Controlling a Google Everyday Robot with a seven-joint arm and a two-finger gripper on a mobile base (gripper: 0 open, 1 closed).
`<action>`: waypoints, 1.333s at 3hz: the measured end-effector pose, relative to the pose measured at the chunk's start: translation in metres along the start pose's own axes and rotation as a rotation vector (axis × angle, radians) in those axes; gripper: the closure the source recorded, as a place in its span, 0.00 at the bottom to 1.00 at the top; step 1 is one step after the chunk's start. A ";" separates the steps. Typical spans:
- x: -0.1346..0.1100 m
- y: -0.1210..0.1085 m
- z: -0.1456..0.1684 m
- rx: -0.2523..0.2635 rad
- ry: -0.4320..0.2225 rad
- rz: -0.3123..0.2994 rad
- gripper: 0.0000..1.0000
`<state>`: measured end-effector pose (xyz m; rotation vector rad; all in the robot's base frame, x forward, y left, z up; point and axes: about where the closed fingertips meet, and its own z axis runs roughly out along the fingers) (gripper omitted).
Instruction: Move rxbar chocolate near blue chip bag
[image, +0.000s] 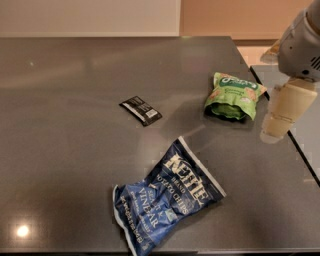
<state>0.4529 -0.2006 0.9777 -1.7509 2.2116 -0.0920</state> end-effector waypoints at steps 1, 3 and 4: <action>-0.025 -0.012 0.010 -0.013 -0.022 -0.011 0.00; -0.075 -0.031 0.038 -0.055 -0.091 0.070 0.00; -0.099 -0.037 0.053 -0.066 -0.121 0.104 0.00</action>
Offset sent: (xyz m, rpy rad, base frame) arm 0.0598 0.0742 -0.0136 0.1319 0.0603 -0.0346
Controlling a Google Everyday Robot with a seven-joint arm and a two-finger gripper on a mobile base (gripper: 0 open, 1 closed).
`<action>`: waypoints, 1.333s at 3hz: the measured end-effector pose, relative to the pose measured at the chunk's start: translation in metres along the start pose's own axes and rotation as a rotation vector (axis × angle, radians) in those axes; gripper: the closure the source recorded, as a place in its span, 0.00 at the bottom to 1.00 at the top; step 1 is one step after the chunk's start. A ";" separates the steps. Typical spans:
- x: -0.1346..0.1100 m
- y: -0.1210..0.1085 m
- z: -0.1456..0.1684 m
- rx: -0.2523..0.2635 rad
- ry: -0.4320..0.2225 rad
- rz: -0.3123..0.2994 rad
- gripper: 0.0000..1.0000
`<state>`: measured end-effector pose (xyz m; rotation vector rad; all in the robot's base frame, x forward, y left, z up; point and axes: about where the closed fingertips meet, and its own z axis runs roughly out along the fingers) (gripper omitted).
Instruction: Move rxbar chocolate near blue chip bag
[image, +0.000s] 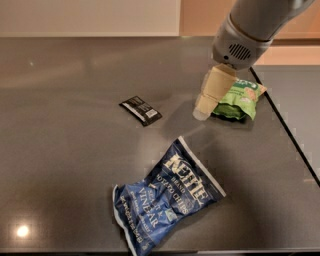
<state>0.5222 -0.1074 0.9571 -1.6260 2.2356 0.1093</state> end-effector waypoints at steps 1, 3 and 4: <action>-0.025 -0.004 0.017 -0.018 -0.035 0.011 0.00; -0.060 -0.006 0.045 -0.058 -0.100 0.003 0.00; -0.075 -0.005 0.058 -0.068 -0.125 -0.014 0.00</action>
Offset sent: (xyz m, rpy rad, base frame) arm 0.0376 0.0731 -0.0212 0.1157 0.0271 0.0328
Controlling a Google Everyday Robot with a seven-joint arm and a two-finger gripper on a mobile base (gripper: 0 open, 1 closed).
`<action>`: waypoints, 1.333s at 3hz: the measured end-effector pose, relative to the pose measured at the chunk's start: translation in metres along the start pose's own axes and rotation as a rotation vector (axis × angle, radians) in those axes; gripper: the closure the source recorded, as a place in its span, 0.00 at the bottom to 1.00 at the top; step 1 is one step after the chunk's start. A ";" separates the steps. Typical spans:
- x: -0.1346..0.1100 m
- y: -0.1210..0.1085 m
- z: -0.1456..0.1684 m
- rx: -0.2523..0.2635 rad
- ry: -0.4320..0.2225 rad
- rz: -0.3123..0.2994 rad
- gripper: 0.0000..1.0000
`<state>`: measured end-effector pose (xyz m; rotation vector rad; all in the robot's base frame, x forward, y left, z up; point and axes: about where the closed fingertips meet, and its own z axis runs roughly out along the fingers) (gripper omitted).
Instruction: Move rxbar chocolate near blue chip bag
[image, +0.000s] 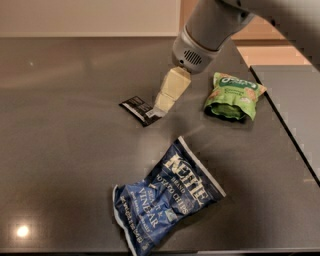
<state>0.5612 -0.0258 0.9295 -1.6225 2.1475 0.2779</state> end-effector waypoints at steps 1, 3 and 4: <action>-0.009 0.000 0.015 -0.005 -0.013 -0.013 0.00; -0.018 -0.002 0.047 -0.014 0.019 -0.003 0.00; -0.024 -0.010 0.063 -0.011 0.040 0.006 0.00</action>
Offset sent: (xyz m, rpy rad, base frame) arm 0.0166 0.0347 -0.0350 -0.0085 0.0210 0.0083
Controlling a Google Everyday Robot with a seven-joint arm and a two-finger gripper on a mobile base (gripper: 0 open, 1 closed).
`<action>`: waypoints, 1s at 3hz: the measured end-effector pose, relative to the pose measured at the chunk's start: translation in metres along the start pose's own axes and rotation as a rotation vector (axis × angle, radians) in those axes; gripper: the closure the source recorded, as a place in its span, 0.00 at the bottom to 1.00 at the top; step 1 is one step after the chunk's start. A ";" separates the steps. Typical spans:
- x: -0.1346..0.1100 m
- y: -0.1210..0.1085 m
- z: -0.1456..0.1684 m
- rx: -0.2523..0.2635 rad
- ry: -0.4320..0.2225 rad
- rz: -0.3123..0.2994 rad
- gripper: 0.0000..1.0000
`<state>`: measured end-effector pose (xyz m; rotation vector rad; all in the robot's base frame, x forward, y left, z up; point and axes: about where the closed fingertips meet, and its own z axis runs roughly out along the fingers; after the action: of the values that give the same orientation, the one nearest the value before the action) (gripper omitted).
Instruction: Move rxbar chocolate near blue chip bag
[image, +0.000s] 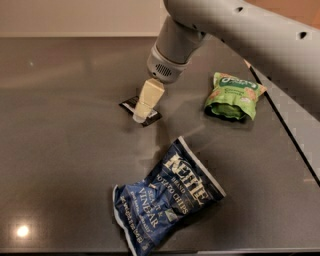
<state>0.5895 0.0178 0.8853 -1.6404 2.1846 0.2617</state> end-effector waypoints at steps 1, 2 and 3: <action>-0.007 -0.006 0.016 -0.002 0.025 0.007 0.00; -0.011 -0.007 0.033 -0.011 0.061 0.013 0.00; -0.013 -0.010 0.048 -0.025 0.109 0.020 0.00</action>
Offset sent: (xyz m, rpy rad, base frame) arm 0.0236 0.0298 -0.0381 -0.0902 0.0567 -0.0214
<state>0.6113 0.0448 0.8480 -1.6841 2.2875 0.2103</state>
